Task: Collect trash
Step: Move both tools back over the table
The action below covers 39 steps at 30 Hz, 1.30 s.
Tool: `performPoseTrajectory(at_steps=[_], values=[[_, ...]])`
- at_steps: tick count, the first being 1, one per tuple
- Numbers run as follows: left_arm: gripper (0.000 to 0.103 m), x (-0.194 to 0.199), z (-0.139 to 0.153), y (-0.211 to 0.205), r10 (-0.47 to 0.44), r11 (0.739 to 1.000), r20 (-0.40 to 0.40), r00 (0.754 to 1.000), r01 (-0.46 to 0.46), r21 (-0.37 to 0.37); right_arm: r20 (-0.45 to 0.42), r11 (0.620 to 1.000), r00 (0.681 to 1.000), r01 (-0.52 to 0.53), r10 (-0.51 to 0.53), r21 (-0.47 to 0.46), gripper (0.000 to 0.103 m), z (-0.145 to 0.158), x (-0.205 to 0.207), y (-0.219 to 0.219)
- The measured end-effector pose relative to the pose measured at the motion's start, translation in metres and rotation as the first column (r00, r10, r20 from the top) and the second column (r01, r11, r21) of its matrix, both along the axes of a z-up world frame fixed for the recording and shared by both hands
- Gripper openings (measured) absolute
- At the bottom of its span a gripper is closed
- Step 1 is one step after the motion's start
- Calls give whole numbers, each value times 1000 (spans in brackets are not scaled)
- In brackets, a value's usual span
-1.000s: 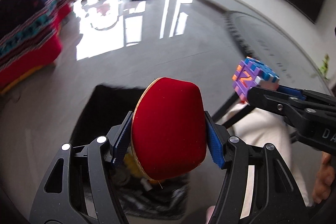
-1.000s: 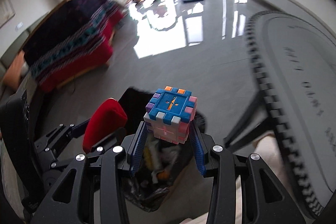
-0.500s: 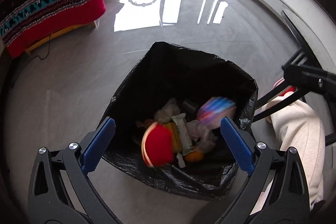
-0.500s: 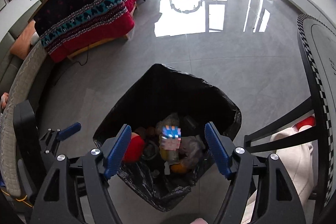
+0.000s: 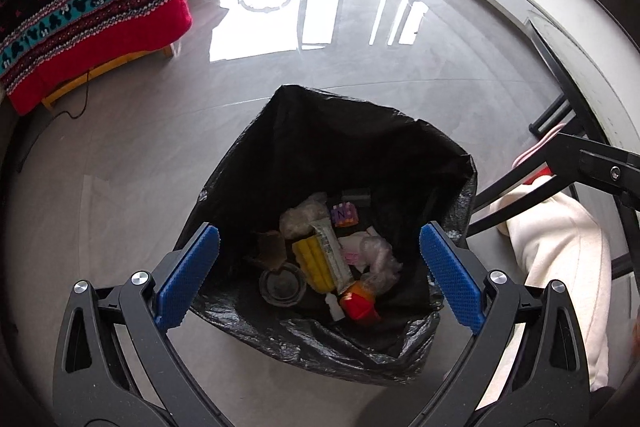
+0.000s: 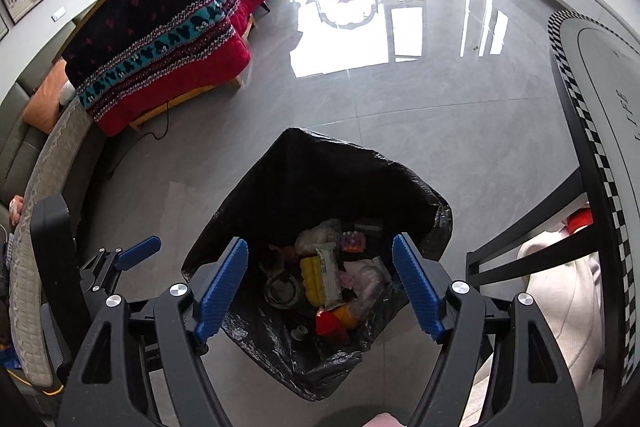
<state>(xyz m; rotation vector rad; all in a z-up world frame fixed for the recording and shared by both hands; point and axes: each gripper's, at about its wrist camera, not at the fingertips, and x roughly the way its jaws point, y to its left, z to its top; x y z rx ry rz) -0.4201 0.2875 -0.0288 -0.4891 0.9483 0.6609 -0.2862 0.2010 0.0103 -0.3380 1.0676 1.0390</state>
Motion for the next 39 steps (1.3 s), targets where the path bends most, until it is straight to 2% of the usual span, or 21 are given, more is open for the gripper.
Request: performPoseTrajectory(at_steps=[3, 9, 24, 30, 39], values=[[97, 9, 4, -2, -15, 1000, 4, 1000, 15, -2, 16, 1000, 1000, 15, -15, 11, 81, 4, 4, -7], [97, 36, 6, -15, -77, 997, -4, 997, 77, -13, 39, 998, 998, 43, -45, 39, 85, 11, 17, -24], [97, 122, 39, -50, -234, 972, 28, 972, 233, 24, 74, 976, 975, 201, -208, 88, 85, 22, 86, -79], [97, 168, 55, -72, -319, 947, 41, 947, 316, 62, 80, 955, 955, 275, -285, 114, 85, 29, 120, -110], [97, 234, 72, -118, -452, 890, 46, 891, 446, 94, 71, 895, 897, 424, -436, 139, 85, 36, 178, -173]])
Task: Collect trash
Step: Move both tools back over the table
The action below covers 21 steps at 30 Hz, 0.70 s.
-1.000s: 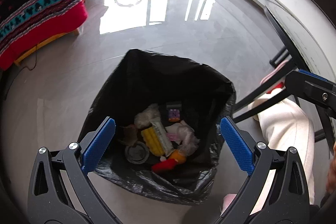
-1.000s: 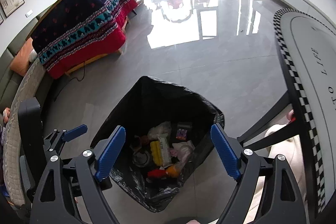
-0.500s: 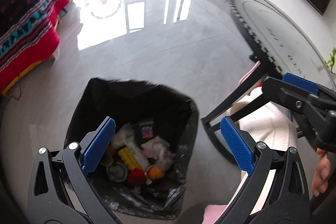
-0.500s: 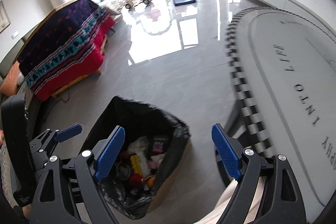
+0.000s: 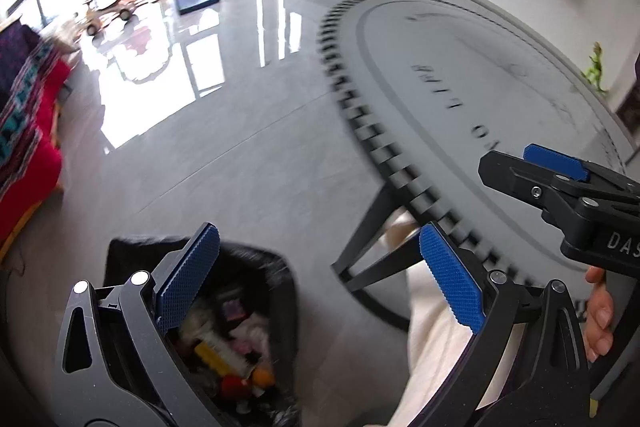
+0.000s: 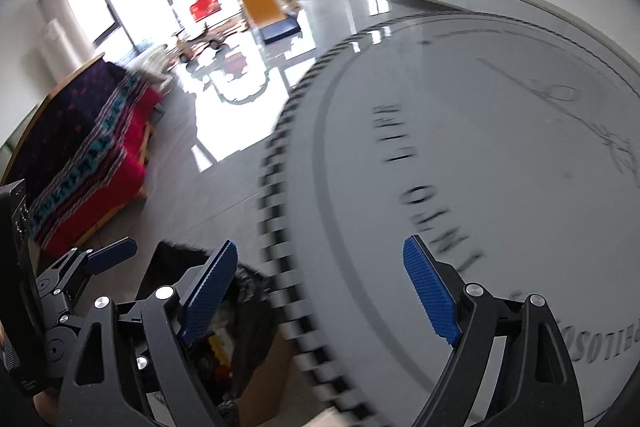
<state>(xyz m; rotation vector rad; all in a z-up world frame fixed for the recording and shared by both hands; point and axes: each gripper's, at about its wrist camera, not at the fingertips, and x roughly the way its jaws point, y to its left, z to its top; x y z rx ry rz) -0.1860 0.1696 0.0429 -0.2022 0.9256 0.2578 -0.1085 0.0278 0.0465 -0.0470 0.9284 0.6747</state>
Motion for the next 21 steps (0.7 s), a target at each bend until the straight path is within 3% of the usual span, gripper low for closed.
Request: performPoseTrajectory(at_steps=[11, 21], values=[[97, 86, 10, -75, -189, 982, 31, 982, 189, -1, 23, 981, 981, 194, -194, -18, 85, 0, 51, -96], [97, 157, 5, -145, -349, 937, 30, 937, 349, 11, 39, 927, 928, 372, -371, -38, 85, -5, 87, -185]])
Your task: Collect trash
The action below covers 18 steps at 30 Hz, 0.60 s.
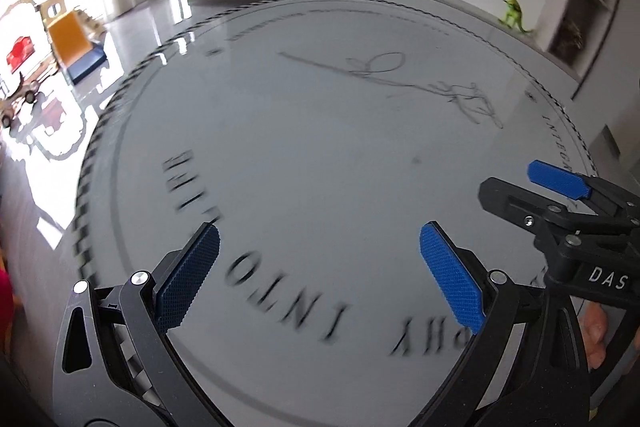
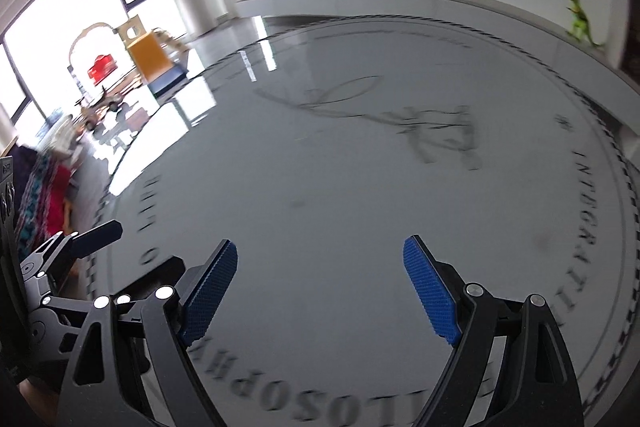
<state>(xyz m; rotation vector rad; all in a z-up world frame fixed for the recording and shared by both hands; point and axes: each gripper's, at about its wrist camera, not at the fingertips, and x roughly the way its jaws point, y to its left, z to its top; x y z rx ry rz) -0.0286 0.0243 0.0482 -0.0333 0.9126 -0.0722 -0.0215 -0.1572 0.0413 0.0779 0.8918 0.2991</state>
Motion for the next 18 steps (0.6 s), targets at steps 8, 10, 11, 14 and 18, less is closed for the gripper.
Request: performPoseTrajectory(at_steps=[8, 10, 11, 14, 18], values=[[97, 27, -12, -12, -11, 1000, -22, 1000, 11, -3, -17, 996, 996, 85, -85, -12, 85, -14, 16, -40], [97, 33, -14, -15, -8, 1000, -24, 1000, 9, 1, -18, 995, 995, 94, -94, -16, 85, -16, 19, -44], [97, 35, -15, -15, -7, 1000, -26, 1000, 7, 1, -19, 995, 995, 99, -100, -19, 85, -18, 20, -45], [97, 43, -21, -14, 5, 1000, -37, 999, -5, -4, -24, 993, 993, 111, -111, -27, 85, -21, 22, -47], [97, 47, -27, -14, 16, 1000, -47, 999, -17, -15, -39, 992, 992, 120, -122, -38, 85, -28, 30, -51]])
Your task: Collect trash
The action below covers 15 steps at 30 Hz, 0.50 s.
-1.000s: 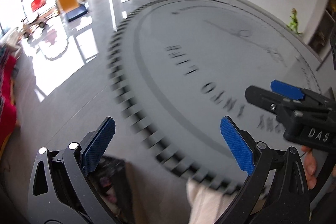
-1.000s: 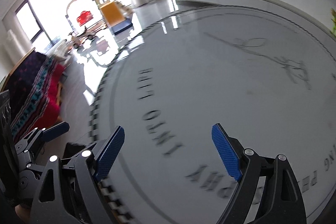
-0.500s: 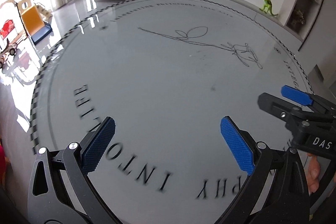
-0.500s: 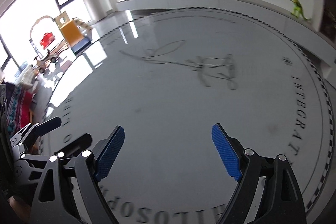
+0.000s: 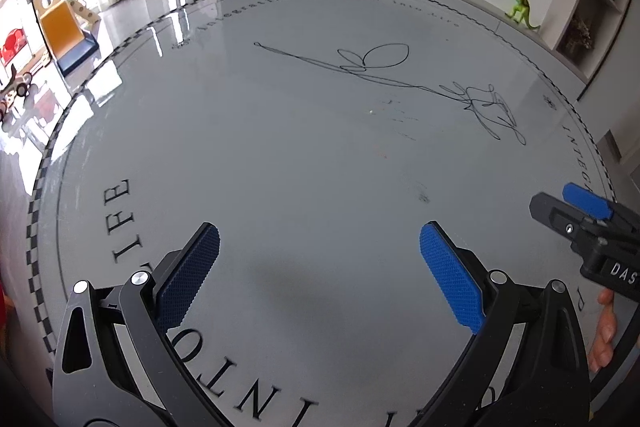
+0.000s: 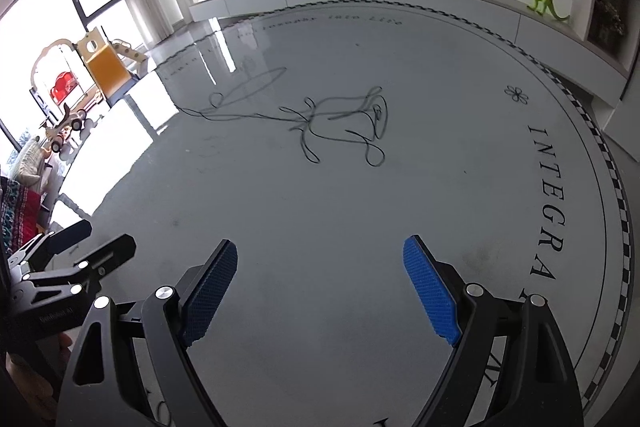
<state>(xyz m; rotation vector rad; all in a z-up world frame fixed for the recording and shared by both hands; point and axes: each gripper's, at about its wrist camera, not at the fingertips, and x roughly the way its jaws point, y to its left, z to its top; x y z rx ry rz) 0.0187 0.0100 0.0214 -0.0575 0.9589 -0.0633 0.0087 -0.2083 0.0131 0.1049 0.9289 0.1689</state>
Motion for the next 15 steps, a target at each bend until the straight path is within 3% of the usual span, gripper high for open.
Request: performPoseTrajectory(at_steps=[6, 15], values=[[97, 0, -5, -5, -4, 999, 6, 1000, 4, 37, 15, 999, 1000, 1, 0, -43, 86, -8, 3, -1], [97, 3, -7, -9, -4, 996, -7, 1000, 5, 88, 17, 996, 1000, -23, 25, -92, 96, -12, 6, 7]])
